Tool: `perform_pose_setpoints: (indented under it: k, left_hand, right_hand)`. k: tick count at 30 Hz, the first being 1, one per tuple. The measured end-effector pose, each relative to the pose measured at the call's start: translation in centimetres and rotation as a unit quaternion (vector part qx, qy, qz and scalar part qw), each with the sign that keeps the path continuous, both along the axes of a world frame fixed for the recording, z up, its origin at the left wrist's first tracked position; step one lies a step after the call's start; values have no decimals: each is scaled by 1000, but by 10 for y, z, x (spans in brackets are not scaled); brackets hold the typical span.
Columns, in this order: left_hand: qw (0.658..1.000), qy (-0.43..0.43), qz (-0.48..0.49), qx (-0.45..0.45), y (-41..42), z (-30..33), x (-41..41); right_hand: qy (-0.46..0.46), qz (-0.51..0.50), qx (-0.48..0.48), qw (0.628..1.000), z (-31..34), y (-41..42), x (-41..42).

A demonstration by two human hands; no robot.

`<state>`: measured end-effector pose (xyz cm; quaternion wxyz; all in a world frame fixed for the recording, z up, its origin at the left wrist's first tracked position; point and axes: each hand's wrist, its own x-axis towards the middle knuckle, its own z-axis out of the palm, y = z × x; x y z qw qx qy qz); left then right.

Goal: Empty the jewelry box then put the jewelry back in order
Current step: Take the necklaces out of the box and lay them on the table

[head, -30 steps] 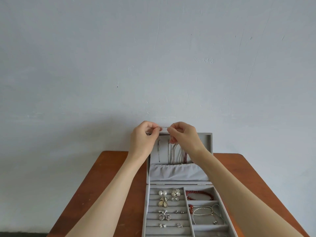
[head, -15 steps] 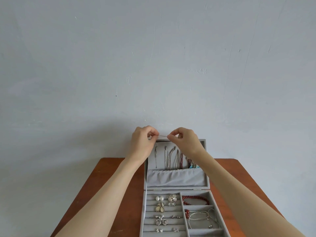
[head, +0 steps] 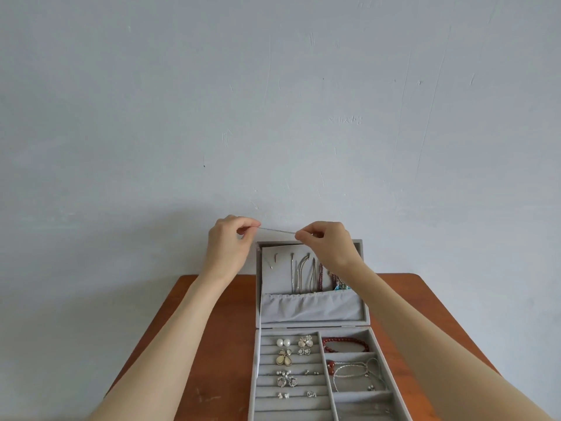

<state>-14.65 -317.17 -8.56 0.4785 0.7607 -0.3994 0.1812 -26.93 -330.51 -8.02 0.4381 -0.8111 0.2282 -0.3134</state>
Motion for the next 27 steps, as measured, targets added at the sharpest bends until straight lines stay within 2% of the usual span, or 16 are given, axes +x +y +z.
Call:
perform_pose_setpoints:
  k: [6,10,12,14,16,17,19,21,22,23,24,26,27]
  left_hand:
    - [993,-37,22,111,55,0,-1]
    - [972,1,33,231,89,-4,-5]
    - [969,60,21,238,102,-8,-10]
    - [967,151,-2,204,110,-13,-12]
    - [953,280,-42,111,116,-20,-10]
    - [931,354,-78,45,119,-24,-8]
    - [862,476,-149,-87,125,-31,1]
    - [799,545,-176,-183,130,-39,16]
    - [788,560,-167,-195,133,-44,25]
    - [797,559,-149,-176,135,-49,34]
    - [826,536,-123,-122,138,-53,44]
    - [895,441,-53,51,144,-61,62]
    - [912,393,-20,115,146,-64,72]
  right_hand:
    - [26,18,-16,999,12,28,-9]
    - [75,71,-36,994,19,57,-10]
    - [109,114,-57,986,23,74,-7]
    - [116,142,-68,981,27,88,-1]
    - [94,140,-54,984,29,94,6]
    - [82,133,-43,987,28,95,10]
    - [80,122,-22,989,21,96,20]
    - [102,110,-21,988,7,98,35]
    - [115,104,-26,988,-1,99,43]
    - [127,97,-31,987,-10,101,51]
    - [137,90,-37,986,-19,103,61]
    - [159,72,-52,983,-35,106,82]
    - [172,60,-58,982,-44,107,93]
